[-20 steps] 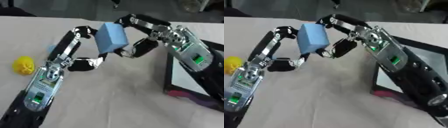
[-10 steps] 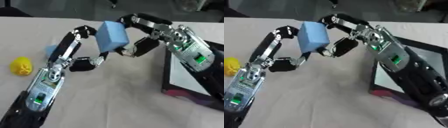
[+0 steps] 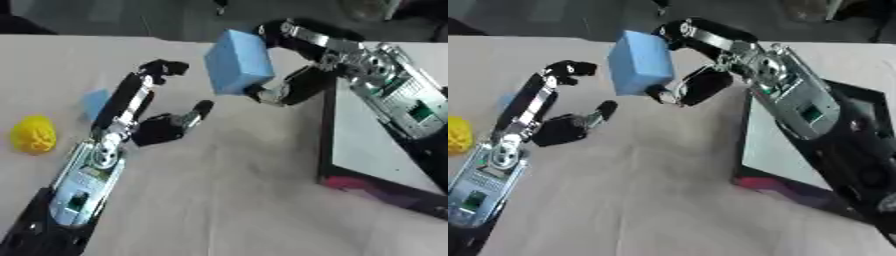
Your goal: Pick up the objects with one hand, pass them to the other hand, and then place them into the box on the other side of the table.
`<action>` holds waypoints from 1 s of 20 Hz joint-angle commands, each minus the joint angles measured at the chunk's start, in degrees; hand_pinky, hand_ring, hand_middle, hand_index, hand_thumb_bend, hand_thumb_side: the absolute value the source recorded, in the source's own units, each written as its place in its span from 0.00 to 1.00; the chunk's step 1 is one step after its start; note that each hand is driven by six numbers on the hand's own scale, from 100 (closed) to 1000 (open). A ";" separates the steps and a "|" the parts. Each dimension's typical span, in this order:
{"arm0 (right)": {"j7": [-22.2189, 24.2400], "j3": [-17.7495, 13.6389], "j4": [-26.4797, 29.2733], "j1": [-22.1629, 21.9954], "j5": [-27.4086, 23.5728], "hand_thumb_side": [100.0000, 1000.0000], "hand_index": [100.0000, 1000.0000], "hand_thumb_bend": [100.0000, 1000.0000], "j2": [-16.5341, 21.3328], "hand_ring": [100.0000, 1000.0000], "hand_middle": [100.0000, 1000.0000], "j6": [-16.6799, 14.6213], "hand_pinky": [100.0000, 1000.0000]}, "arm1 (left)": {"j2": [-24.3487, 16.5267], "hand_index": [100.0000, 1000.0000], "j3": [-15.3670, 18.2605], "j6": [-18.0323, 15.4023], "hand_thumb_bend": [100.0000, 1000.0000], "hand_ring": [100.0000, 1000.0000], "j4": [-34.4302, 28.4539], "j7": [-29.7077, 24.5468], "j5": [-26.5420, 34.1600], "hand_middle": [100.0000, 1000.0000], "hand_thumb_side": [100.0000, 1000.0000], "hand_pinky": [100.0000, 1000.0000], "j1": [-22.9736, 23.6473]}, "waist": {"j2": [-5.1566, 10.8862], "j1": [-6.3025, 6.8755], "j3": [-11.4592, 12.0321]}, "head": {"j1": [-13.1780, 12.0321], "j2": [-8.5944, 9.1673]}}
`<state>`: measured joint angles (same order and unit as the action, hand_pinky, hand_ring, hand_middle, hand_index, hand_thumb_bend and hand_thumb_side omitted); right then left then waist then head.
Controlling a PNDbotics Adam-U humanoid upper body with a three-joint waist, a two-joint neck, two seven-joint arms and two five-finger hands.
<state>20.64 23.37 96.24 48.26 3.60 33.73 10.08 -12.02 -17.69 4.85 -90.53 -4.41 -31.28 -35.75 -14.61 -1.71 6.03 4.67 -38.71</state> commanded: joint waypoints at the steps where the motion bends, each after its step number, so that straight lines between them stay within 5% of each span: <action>1: -0.72 -1.79 2.01 -0.26 -0.91 0.00 0.57 0.00 3.11 0.91 0.57 0.44 0.92 | -1.73 0.82 0.97 0.32 0.38 0.82 -0.62 0.45 0.31 0.70 0.53 0.80 -0.16 | 2.53 0.41 -0.39 | 0.06 -0.42; 8: -2.96 -6.11 7.58 -7.26 -2.92 0.00 0.59 0.00 9.41 0.91 0.58 1.04 0.92 | -3.51 0.81 1.80 0.87 0.37 0.82 -0.43 1.22 0.43 0.70 0.53 0.80 1.19 | 3.08 0.23 -1.70 | 0.34 -1.09; 20: -9.07 -16.41 13.26 -25.32 -7.28 0.00 0.61 0.00 19.01 0.93 0.61 0.60 0.92 | -4.23 0.81 2.52 1.41 0.37 0.82 -1.07 2.09 0.60 0.70 0.52 0.80 1.21 | 2.67 0.06 -1.51 | 4.96 -0.91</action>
<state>12.23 8.81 108.28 22.58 -3.08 49.92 10.79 -15.10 -15.76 6.28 -90.57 -2.64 -30.91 -33.81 -13.64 -1.70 4.50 9.25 -39.72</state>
